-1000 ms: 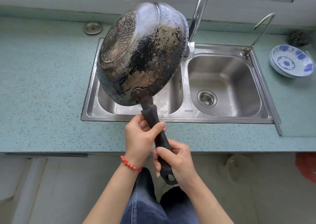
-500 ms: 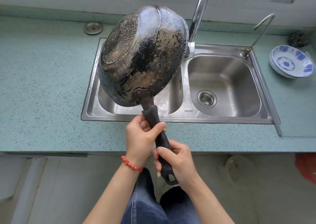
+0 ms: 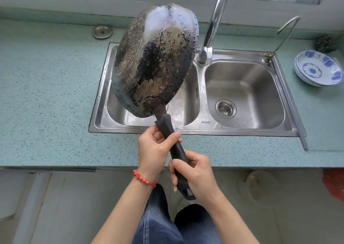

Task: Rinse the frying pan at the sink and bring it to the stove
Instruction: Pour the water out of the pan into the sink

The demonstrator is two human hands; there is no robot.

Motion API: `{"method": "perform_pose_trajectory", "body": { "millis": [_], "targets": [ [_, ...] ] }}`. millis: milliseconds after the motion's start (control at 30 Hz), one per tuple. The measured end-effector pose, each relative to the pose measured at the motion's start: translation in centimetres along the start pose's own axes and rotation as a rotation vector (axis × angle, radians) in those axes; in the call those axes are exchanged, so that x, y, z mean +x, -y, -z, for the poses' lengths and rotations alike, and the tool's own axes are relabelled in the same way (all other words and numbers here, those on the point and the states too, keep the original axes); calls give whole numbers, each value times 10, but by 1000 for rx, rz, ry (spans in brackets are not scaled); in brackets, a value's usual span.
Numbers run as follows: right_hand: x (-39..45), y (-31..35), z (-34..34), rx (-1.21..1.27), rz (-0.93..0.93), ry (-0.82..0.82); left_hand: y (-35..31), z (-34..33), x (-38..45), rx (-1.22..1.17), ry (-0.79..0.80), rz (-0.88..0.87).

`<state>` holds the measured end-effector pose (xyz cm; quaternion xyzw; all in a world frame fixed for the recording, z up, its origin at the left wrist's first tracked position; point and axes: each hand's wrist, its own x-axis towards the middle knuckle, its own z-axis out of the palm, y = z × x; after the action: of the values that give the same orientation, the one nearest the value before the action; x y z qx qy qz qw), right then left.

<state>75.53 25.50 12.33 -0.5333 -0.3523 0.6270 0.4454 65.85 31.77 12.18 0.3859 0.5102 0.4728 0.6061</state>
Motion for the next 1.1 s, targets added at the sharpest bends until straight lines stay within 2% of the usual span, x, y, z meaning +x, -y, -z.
{"method": "perform_pose_trajectory", "body": {
  "millis": [400,600,800,1100],
  "targets": [
    [0,10,-5,-162,58,-99,-1,7,8,36,68,34],
    [-1,6,-2,-329,86,-142,-3,3,7,119,-16,51],
    [0,0,8,-552,145,-204,2,-15,11,66,-112,191],
    [2,1,3,-413,87,-260,9,-5,10,-163,10,226]
  ]
}}
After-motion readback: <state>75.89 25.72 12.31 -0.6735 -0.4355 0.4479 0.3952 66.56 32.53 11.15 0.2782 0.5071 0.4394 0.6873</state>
